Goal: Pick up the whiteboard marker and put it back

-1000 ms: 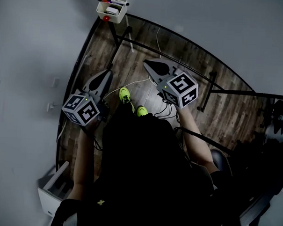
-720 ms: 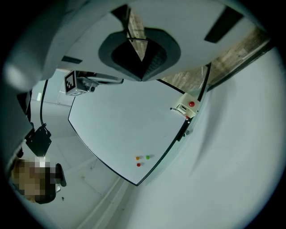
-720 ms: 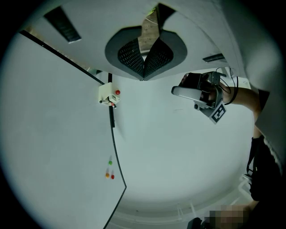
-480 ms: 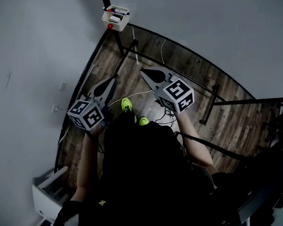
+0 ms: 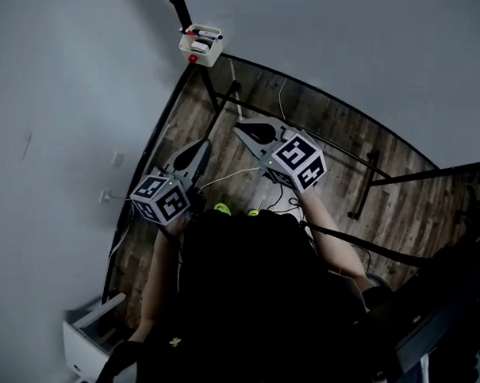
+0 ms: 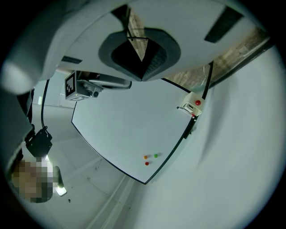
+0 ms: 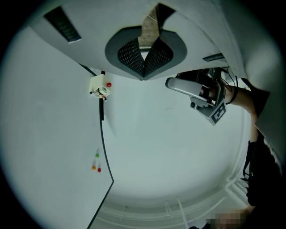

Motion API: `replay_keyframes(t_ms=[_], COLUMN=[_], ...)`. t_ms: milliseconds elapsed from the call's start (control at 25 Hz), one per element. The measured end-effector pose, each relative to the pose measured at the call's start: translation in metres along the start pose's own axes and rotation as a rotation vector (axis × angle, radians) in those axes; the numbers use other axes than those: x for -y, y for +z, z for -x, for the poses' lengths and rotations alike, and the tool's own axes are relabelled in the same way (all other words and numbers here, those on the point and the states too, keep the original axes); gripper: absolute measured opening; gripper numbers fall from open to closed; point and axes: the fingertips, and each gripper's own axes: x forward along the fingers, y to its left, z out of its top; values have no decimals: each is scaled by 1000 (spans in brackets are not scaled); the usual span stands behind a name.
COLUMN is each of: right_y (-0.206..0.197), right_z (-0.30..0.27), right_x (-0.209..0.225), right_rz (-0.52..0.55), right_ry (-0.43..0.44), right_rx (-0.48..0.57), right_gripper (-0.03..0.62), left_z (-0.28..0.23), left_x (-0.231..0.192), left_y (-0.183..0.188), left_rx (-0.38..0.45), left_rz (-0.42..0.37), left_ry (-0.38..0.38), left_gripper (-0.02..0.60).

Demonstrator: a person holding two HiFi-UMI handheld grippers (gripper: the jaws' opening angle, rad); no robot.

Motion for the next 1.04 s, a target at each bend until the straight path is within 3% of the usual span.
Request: replay_keyframes(t_ms=[400, 1040], right_y=[11, 5], right_z=[-19, -7], right_x=[-3, 5], right_rz=[-12, -2], right_ry=[-2, 11], right_rx=[-3, -27], right_gripper=[-3, -3], left_z=[6, -9], left_x=[-19, -9], left_y=[3, 2], left_rx=[-25, -17], left_rz=[15, 15], left_ry=[-5, -5], left_gripper=[32, 32])
